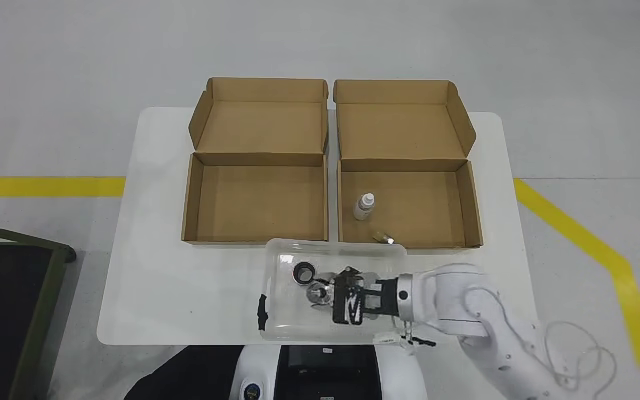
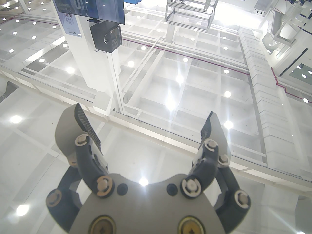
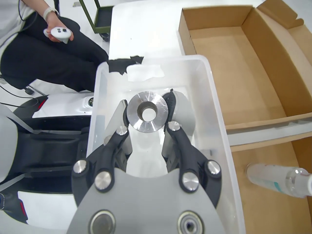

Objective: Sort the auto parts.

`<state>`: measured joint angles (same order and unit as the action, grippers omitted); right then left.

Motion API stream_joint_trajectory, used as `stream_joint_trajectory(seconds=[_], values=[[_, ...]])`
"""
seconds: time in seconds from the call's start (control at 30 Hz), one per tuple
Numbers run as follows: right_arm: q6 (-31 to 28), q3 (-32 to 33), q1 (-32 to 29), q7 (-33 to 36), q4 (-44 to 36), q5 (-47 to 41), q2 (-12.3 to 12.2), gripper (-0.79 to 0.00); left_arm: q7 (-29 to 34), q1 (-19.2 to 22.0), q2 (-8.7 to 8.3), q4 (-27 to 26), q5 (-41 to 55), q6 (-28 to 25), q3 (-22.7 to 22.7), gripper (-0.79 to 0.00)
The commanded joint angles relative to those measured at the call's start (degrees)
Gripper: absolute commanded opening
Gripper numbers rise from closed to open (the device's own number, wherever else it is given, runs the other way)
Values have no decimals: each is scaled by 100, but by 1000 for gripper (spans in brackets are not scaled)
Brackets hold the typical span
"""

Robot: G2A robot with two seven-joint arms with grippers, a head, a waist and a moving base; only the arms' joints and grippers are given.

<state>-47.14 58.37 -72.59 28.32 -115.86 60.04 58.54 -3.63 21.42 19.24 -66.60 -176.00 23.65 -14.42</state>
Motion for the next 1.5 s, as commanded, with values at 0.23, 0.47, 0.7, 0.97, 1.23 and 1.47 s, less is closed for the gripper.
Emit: stream_joint_trajectory(seconds=[0.23,0.47,0.7,0.97,1.23,1.47], values=[[186,506,-235,-728,-258,-277,-55,-785,0,0,0,0,0,0,0,0],[474,820,-213,-1438,-503,-306,-43,-785,0,0,0,0,0,0,0,0],[661,894,127,-1920,-664,-448,13,-785,0,0,0,0,0,0,0,0],[898,844,514,-2360,-694,-636,99,-785,0,0,0,0,0,0,0,0],[1067,942,705,-2736,-796,-687,155,-785,0,0,0,0,0,0,0,0],[1223,944,731,-3032,-889,-548,202,-785,0,0,0,0,0,0,0,0]])
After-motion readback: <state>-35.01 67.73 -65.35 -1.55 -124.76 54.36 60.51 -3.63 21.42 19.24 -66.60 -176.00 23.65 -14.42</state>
